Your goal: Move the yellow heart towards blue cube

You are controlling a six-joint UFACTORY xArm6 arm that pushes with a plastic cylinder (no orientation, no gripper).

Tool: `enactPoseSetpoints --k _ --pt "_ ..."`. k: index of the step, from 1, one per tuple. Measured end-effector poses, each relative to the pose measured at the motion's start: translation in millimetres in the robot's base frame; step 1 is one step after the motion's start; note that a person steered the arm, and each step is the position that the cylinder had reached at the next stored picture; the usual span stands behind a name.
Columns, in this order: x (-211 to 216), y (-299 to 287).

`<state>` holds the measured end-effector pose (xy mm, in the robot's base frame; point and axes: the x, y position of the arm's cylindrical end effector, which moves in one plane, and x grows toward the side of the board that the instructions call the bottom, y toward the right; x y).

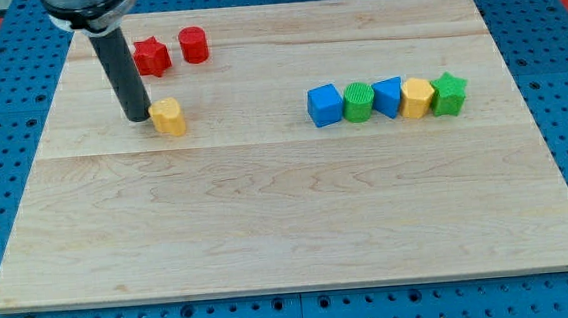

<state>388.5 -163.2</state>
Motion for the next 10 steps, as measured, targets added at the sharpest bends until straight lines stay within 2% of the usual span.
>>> enactPoseSetpoints --k 2,5,7,9,10 --pt "10 55" --pt "37 57" --pt "33 102" --pt "30 84" --pt "15 84"
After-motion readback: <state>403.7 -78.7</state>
